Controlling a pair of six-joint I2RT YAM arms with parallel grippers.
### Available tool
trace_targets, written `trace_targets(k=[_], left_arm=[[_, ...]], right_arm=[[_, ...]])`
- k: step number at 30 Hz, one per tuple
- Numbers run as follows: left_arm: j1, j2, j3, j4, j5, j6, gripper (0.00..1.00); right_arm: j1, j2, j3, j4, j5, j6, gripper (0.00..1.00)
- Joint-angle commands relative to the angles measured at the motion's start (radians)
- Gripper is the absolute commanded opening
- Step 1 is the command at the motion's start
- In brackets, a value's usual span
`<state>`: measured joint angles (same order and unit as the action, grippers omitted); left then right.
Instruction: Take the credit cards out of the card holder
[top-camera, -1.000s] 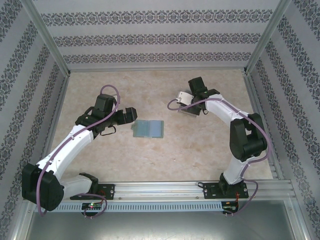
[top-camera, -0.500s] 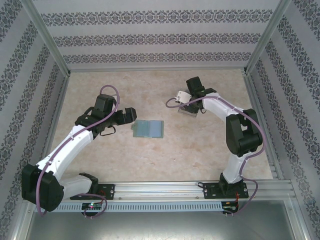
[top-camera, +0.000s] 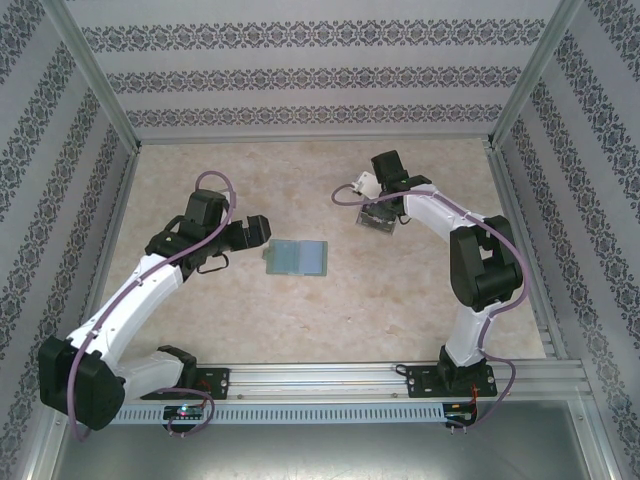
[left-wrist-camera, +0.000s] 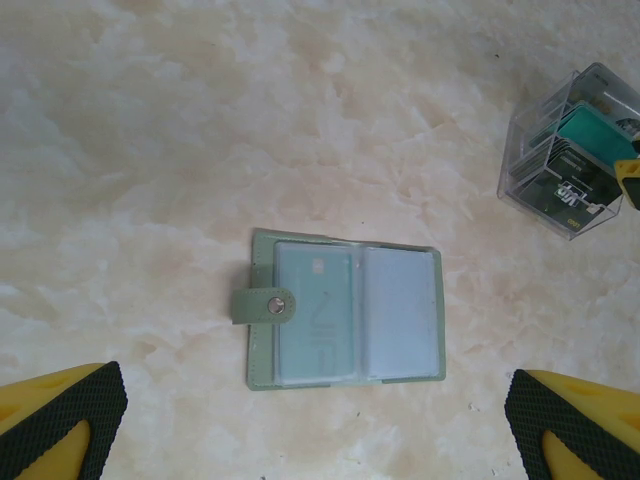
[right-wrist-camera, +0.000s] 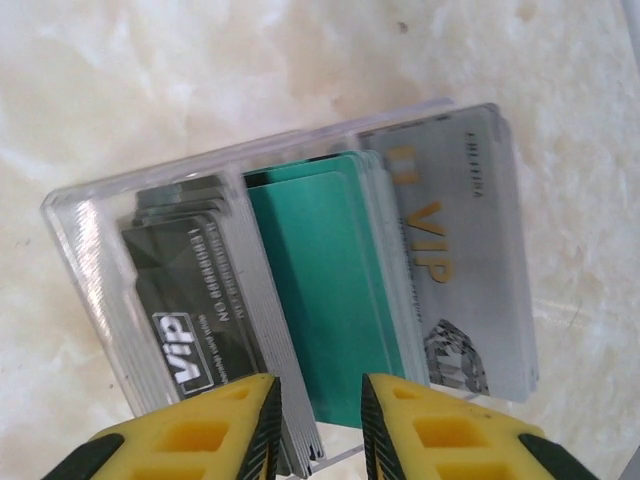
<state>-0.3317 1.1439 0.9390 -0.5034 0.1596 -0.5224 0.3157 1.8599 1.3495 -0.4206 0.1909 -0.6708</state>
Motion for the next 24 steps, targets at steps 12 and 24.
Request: trace_targets(k=[12,24], left_arm=[[0.009,-0.093,-0.008,-0.093,-0.067,0.022,1.00],[0.008,-0.042,-0.017,-0.073,-0.061,0.004,1.00]], right_arm=[[0.033,-0.165,0.011,0.137,0.221,0.632,0.33],[0.081,-0.316,-0.065,0.042,0.044,0.951,0.04]])
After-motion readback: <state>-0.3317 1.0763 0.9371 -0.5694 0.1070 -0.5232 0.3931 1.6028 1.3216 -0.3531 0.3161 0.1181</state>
